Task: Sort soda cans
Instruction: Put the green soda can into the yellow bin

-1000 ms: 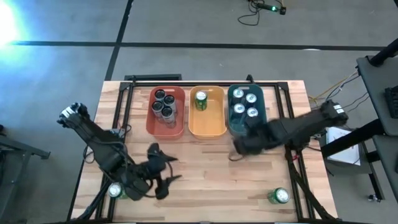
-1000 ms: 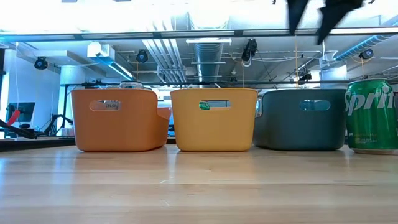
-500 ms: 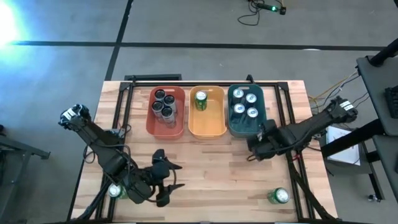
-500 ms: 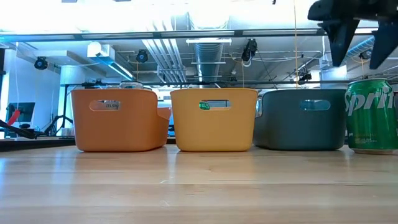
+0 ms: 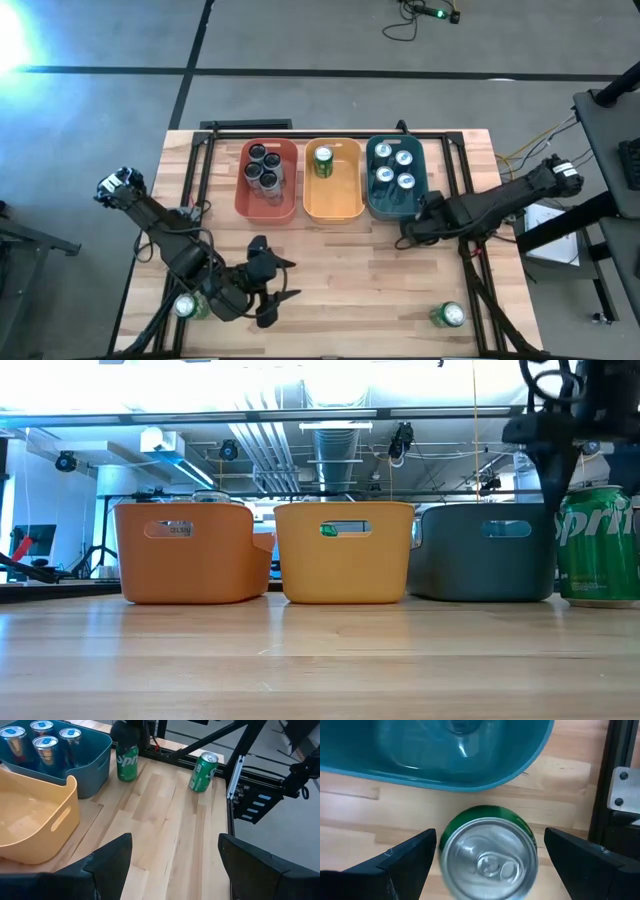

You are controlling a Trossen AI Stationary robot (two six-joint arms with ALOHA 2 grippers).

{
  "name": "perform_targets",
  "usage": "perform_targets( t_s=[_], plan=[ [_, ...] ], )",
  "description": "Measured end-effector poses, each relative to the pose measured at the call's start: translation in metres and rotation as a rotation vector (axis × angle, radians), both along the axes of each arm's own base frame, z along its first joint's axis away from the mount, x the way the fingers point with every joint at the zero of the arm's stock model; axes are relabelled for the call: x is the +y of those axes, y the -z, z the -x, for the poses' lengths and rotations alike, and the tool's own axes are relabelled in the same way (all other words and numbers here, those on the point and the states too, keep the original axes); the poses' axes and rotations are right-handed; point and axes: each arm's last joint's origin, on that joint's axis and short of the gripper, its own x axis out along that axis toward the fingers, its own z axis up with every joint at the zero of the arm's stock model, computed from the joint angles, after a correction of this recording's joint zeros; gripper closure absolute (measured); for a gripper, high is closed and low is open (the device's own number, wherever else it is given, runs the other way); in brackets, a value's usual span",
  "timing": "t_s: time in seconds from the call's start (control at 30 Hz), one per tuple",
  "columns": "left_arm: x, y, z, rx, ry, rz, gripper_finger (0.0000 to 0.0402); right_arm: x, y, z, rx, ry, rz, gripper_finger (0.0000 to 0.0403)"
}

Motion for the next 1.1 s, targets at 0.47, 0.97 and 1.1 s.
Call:
perform_targets(
  t_s=[0.47, 0.97, 1.1],
  plan=[
    [0.008, -0.002, -0.008, -0.02, -0.031, 0.011, 0.0121, 0.0, 0.021, -0.001, 0.024, 0.031, -0.01, 0.0071],
    [0.007, -0.004, -0.009, -0.034, -0.017, -0.004, 0.0121, 0.004, 0.03, -0.009, 0.03, -0.012, -0.066, 0.0051],
    [0.007, -0.004, -0.009, -0.033, -0.017, -0.005, 0.0121, 0.005, 0.031, -0.011, 0.015, -0.013, -0.08, 0.0086]
  ],
)
